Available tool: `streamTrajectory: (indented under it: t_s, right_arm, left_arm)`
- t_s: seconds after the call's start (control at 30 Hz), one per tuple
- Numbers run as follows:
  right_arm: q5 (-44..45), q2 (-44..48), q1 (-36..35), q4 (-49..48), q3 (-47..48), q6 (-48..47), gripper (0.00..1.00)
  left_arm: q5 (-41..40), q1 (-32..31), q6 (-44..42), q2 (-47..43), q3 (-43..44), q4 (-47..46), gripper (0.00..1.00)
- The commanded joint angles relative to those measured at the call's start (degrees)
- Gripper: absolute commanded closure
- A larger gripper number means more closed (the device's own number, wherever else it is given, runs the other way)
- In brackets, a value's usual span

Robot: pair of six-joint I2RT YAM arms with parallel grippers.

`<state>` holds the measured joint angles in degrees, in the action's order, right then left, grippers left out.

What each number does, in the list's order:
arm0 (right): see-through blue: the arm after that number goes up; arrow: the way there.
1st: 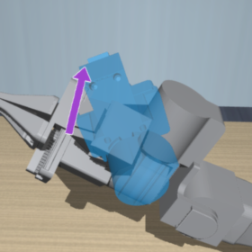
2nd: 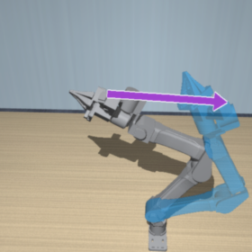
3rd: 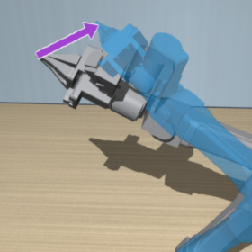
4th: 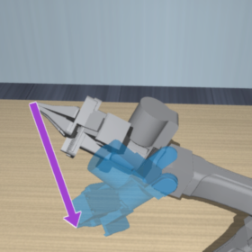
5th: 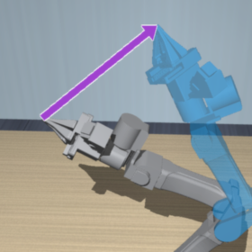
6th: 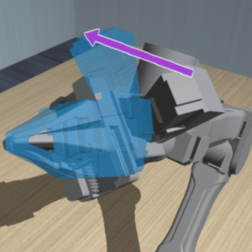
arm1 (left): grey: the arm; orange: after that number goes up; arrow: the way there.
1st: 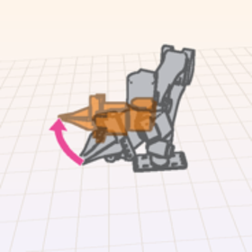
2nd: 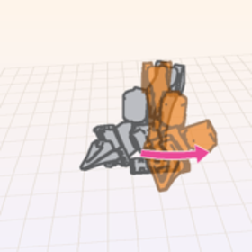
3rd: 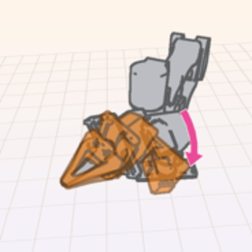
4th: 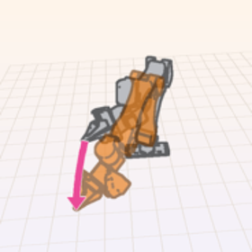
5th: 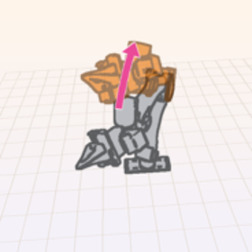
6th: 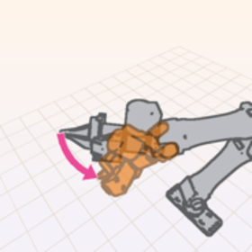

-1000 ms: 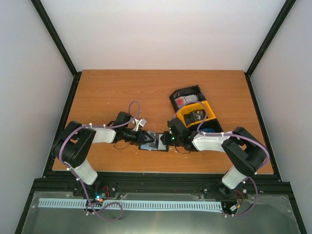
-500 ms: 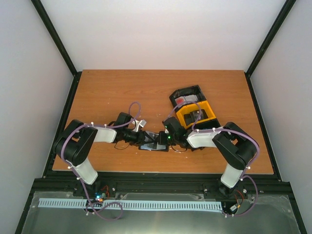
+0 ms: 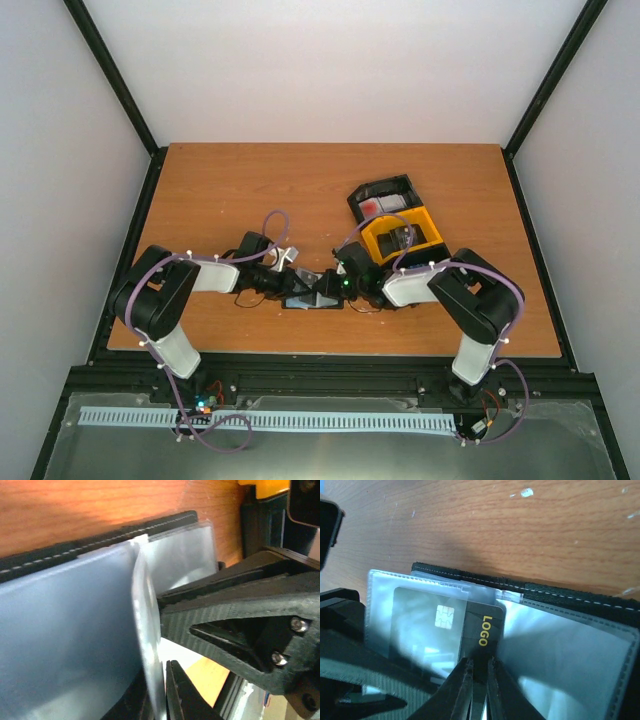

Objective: Put the credit cards into the card holder
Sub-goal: Turn over the card slot in the card holder.

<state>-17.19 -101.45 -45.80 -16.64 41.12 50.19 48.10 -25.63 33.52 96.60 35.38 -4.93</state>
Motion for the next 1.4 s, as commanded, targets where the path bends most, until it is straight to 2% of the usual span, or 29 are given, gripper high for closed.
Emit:
streamTrajectory:
  t_s: [0.0,0.13,0.3,0.43,0.63,1.0,1.17,1.37]
  right_arm:
    - [3.9,1.9,-0.7,1.2,-1.8,1.0,0.89]
    - [8.8,5.3,-0.7,7.0,-2.0,-0.1,0.89]
    - [10.0,4.1,-1.3,12.6,0.7,-1.6,0.92]
    - [8.1,0.3,-2.4,13.9,4.0,-3.2,0.94]
    - [9.8,-2.5,-3.9,18.4,8.8,-5.1,0.95]
    - [1.9,-0.9,-2.6,3.5,1.7,-1.6,0.93]
    - [4.5,1.0,-2.2,4.3,-0.3,-1.0,0.92]
    - [12.1,5.8,-2.2,8.9,-1.8,-0.7,0.92]
  left_arm:
    - [-4.0,-0.3,-2.4,-0.9,1.5,2.9,0.97]
    - [-4.5,-0.3,-2.8,-0.9,1.6,3.6,0.99]
    - [-4.3,-0.3,-2.6,-0.9,1.6,3.8,0.99]
    - [-4.1,-0.3,-2.6,-1.8,2.2,4.9,0.94]
    - [-1.9,-0.3,-2.8,-2.4,2.6,5.0,0.85]
    - [3.4,-0.3,-3.0,-6.1,1.5,1.7,0.66]
    - [4.5,-0.3,-3.2,-5.7,1.1,1.4,0.64]
    - [5.9,-0.5,-2.5,-4.3,0.7,-0.5,0.64]
